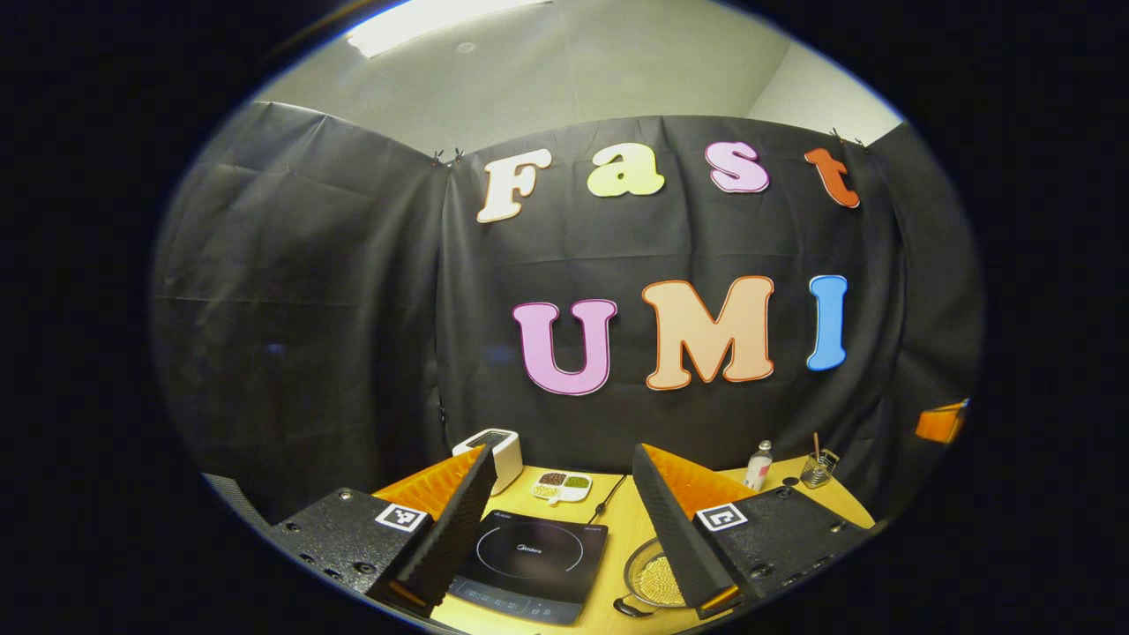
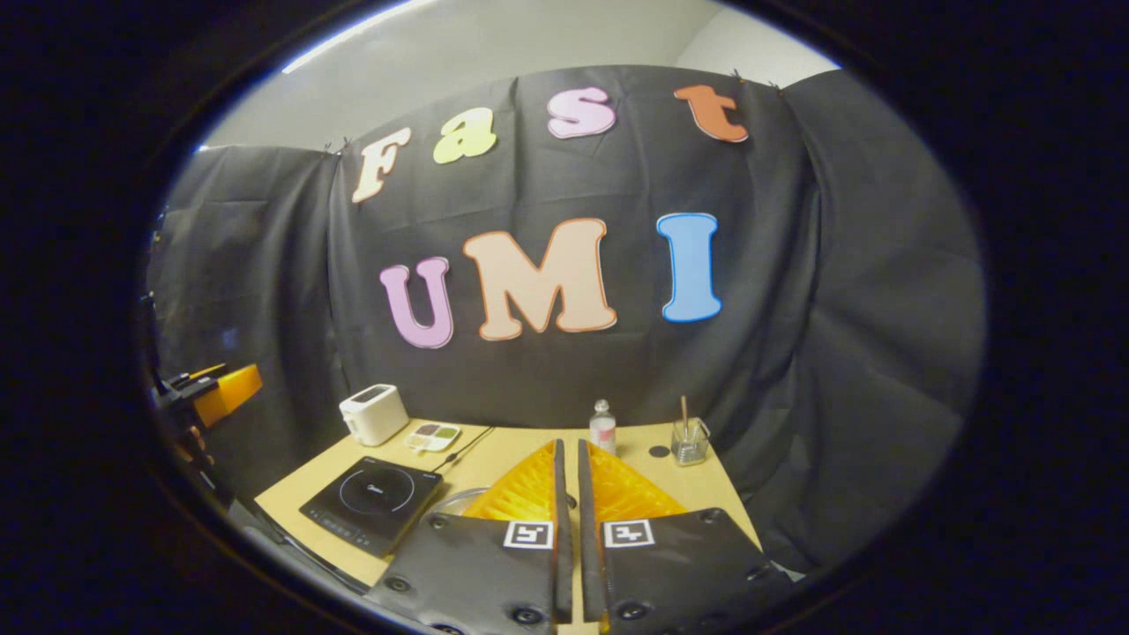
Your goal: First push the handle of the pot to place it horizontally, then grasp the pot with both hands and set it on the induction cooktop.
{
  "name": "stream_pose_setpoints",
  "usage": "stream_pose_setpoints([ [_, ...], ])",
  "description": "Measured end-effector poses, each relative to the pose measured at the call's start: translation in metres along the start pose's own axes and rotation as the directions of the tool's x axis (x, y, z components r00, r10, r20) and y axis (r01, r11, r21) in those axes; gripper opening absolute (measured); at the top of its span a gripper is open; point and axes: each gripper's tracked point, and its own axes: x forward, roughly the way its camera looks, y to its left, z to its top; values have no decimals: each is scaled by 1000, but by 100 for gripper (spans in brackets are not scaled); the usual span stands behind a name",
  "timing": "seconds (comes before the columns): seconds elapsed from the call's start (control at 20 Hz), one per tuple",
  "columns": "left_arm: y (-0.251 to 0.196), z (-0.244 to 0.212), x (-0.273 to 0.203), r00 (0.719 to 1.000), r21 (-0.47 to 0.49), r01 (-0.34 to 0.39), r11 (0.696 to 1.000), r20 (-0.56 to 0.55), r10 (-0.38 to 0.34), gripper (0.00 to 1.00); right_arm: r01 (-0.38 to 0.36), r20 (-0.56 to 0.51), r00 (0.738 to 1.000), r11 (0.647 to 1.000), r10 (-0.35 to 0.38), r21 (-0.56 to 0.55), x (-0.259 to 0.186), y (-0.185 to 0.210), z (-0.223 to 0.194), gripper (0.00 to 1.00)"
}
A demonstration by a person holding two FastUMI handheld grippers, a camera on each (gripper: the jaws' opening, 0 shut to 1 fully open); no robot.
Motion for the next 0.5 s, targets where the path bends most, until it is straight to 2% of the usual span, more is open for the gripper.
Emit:
stream_pose_setpoints([
  [0.05,3,-2,3,1000,-3,6,1000,-2,-6,92,-3,-24,1000,1000,4,4,1,8,-10,7],
  [0.3,26,-9,26,999,-3,54,999,-3,-54,92,-8,-169,986,1000,10,11,7,55,-64,6],
  [0.35,31,-10,32,998,-8,66,998,-4,-66,93,-8,-205,979,1000,10,11,10,66,-76,0],
  [0.4,36,-13,37,997,-20,80,997,-11,-80,92,-8,-242,970,1000,10,12,12,77,-89,6],
  [0.5,44,-18,48,994,-44,107,993,-24,-108,92,-11,-319,948,1000,15,15,19,96,-115,7],
])
